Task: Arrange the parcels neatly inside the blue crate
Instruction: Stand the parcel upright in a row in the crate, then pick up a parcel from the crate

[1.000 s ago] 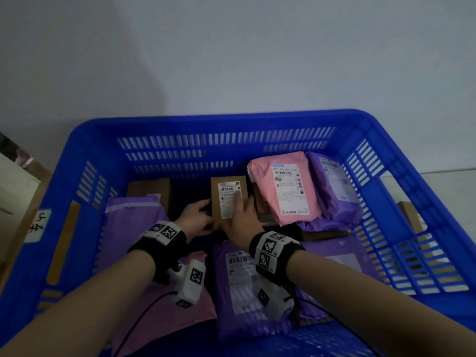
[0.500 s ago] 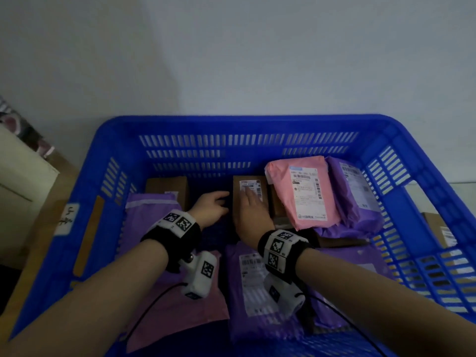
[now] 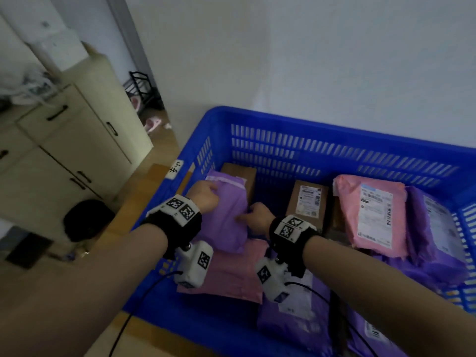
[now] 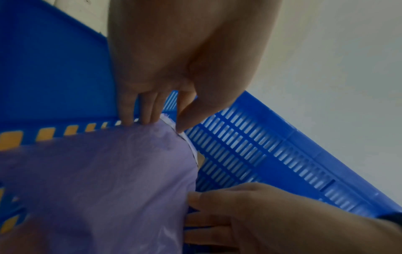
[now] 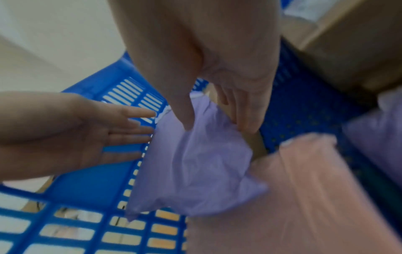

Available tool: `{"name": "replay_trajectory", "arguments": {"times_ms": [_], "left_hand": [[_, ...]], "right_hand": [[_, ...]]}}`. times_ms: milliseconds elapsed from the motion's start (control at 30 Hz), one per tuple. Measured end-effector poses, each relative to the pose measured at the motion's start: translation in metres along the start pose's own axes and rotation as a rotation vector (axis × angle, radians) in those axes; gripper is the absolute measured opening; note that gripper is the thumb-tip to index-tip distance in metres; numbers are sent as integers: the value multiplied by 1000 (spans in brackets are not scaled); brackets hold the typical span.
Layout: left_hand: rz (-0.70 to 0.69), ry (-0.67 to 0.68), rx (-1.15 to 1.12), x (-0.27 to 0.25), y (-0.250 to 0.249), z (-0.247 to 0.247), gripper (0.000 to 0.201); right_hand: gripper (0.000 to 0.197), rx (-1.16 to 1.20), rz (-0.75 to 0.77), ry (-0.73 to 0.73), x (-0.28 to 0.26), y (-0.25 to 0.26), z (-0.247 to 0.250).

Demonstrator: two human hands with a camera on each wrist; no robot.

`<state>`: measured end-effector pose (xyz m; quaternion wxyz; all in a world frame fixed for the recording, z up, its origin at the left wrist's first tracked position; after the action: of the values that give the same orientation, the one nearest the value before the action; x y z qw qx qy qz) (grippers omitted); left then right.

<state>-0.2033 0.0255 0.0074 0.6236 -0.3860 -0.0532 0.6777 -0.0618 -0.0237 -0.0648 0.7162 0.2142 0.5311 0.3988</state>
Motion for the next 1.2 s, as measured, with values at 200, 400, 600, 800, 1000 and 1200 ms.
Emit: {"name": "replay_trajectory", "arguments": {"times_ms": [200, 400, 600, 800, 1000, 1200], "left_hand": [[57, 14, 144, -14, -2, -7, 43], [51, 96, 136, -23, -1, -12, 44], [103, 107, -144, -27, -6, -3, 21], [226, 208, -533, -35, -21, 17, 42], [208, 390, -904, -28, -37, 17, 60], [95, 527, -1021, -22, -55, -1, 63]], "right_hand": [[42, 188, -85, 52, -7, 0, -8], [49, 388, -26, -56, -13, 0, -1], [24, 318, 206, -9, -29, 22, 24], [35, 126, 507, -37, -53, 53, 78], [44, 27, 746, -80, -69, 67, 120], [42, -49, 828, -66, -80, 62, 148]]}}
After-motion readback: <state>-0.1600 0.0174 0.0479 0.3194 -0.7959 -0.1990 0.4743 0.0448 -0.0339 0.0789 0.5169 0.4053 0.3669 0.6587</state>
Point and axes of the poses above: each hand's wrist, its own x-axis towards the middle knuckle, its own z-axis out of the back of the hand, y = z × x, the point moved 1 cm from there along x, towards the middle knuckle, and after that the axes turned 3 degrees about z, right-handed, at the moved point
